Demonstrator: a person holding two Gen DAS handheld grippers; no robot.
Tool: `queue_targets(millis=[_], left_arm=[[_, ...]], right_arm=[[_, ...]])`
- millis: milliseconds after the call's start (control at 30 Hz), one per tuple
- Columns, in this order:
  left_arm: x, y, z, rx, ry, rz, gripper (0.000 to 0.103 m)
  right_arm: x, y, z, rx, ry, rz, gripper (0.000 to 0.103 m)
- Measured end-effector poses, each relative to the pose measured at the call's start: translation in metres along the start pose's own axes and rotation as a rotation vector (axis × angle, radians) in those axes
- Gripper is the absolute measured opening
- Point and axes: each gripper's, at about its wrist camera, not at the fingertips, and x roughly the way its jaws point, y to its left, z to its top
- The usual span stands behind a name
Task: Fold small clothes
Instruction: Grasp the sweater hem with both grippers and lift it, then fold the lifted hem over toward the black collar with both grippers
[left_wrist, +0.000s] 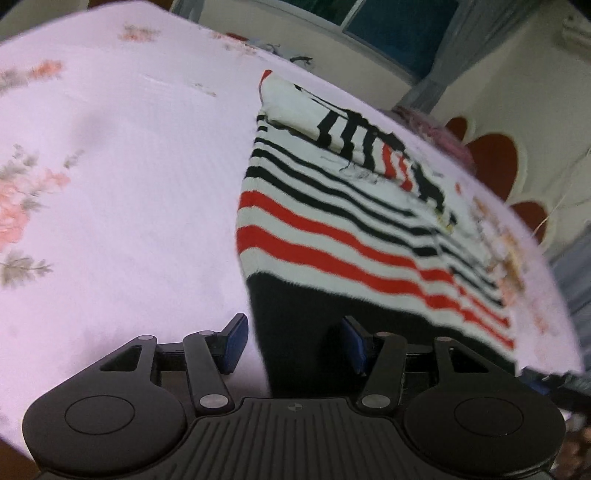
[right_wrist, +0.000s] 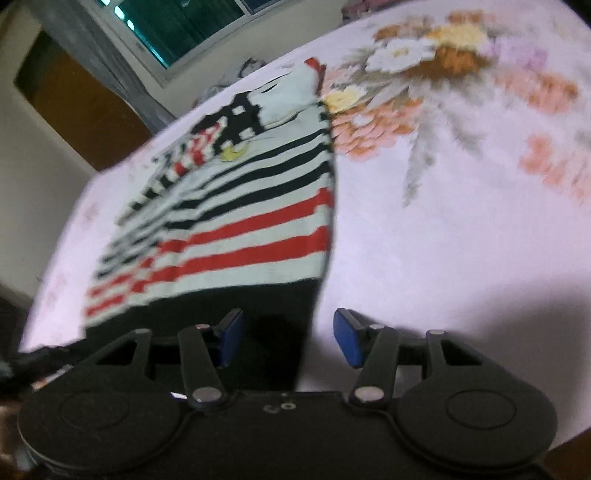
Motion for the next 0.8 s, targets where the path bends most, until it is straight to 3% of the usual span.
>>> queue_targets(millis=[67,200,300,400,567,633,700,733,800], left_arm=[[0.009,0.000,0.009,-0.002,0.009,-0.016,0.049],[0.028,-0.004,0.021,-0.013,0.035,-0.067,0.047],[0.033,-0.010,0.015,-0.001,0.072,-0.146,0.047],[0.025,-0.011,0.004,0.017,0.071,-0.164,0.047],[0.027,0.007,0.003,-0.096,0.039,-0.199,0.042],[0.030,0.009,0.008,-0.125,0.025,-0.195,0.042],[0.034,0.002,0.011,-0.093,0.028,-0.165,0.029],[0.033,-0.002,0.011,-0.069,0.025,-0.133,0.006],[0.018,-0.004,0.013,-0.060,-0.033,-0.153,0.006]], right_arm=[[0.004,-0.003,0.005,0.006,-0.013,-0.006,0.043],[0.016,-0.013,0.019,0.101,-0.016,0.032,0.044],[0.019,-0.012,0.017,0.094,0.021,0.075,0.044],[0.014,-0.008,0.006,0.074,0.048,0.111,0.044],[0.015,-0.021,0.002,0.162,0.061,0.187,0.043],[0.020,-0.022,0.006,0.185,0.070,0.204,0.034],[0.024,-0.016,0.007,0.146,0.094,0.178,0.018],[0.024,-0.012,0.008,0.112,0.092,0.156,0.005],[0.010,-0.008,0.010,0.073,0.031,0.175,0.005]])
